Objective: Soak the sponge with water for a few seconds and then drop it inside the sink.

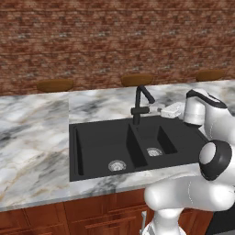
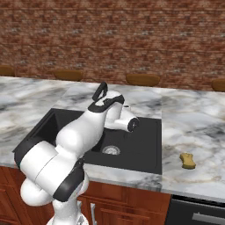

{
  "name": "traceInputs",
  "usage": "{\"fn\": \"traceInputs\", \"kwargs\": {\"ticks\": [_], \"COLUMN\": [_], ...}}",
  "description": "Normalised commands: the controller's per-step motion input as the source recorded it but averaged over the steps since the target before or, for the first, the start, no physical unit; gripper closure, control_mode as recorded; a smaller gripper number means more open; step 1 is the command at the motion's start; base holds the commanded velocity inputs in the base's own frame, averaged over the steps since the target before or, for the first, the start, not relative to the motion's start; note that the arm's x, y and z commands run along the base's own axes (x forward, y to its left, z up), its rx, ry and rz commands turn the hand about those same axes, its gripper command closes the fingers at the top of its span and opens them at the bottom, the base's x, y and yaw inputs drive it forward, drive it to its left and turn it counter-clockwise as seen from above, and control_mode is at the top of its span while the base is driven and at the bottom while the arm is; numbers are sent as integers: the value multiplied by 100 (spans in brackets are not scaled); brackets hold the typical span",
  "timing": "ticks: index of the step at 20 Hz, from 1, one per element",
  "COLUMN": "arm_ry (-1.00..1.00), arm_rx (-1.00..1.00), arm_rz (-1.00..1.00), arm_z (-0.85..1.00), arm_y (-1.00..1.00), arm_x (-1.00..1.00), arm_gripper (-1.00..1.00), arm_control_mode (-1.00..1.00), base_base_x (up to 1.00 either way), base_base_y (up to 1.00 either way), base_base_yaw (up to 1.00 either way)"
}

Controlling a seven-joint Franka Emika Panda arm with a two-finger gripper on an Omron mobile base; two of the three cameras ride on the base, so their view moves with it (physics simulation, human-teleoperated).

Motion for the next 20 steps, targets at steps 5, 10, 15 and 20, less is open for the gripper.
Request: {"fn": "traceInputs", "kwargs": {"ticks": [5, 10, 15, 20], "arm_ry": [-4, 0, 0, 0], "arm_rx": [0, 0, 0, 0], "arm_rz": [0, 0, 0, 0], "arm_z": [0, 0, 0, 0], "arm_y": [0, 0, 0, 0], "arm_x": [21, 21, 23, 27], "arm_gripper": [-100, -100, -100, -100], "arm_control_mode": [-100, -100, -100, -100], "base_base_x": [0, 0, 0, 0], "base_base_y": [0, 0, 0, 0], "base_base_yaw": [0, 0, 0, 0]}}
